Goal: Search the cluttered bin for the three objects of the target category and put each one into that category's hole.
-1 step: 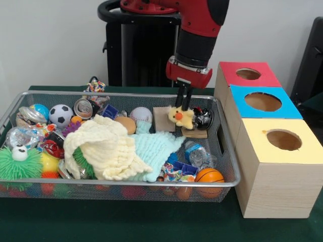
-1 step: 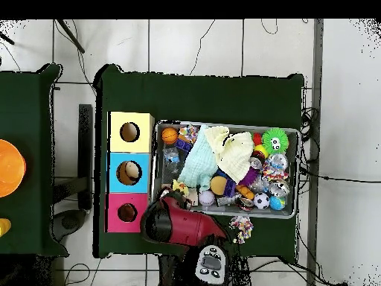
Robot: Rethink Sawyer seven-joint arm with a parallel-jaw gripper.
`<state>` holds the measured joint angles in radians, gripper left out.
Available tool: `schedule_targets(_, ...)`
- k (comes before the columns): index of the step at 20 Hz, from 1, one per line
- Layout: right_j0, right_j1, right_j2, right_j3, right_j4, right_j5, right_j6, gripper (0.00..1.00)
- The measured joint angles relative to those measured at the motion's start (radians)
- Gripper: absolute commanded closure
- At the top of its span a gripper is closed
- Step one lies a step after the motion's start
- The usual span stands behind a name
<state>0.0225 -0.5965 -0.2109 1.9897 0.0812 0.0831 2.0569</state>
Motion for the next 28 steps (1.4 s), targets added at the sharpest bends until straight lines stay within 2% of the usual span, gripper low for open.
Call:
schedule_targets(3,0.005,-0.035,-0.010,-0.017,-0.001,0.078,0.000,1.00)
schedule_targets(7,0.013,-0.061,-0.031,-0.048,-0.001,0.117,0.000,1.00)
schedule_targets(19,0.039,-0.094,-0.083,-0.120,-0.003,0.160,0.000,1.00)
schedule_targets(28,0.079,-0.139,-0.103,-0.121,-0.003,0.222,0.000,1.00)
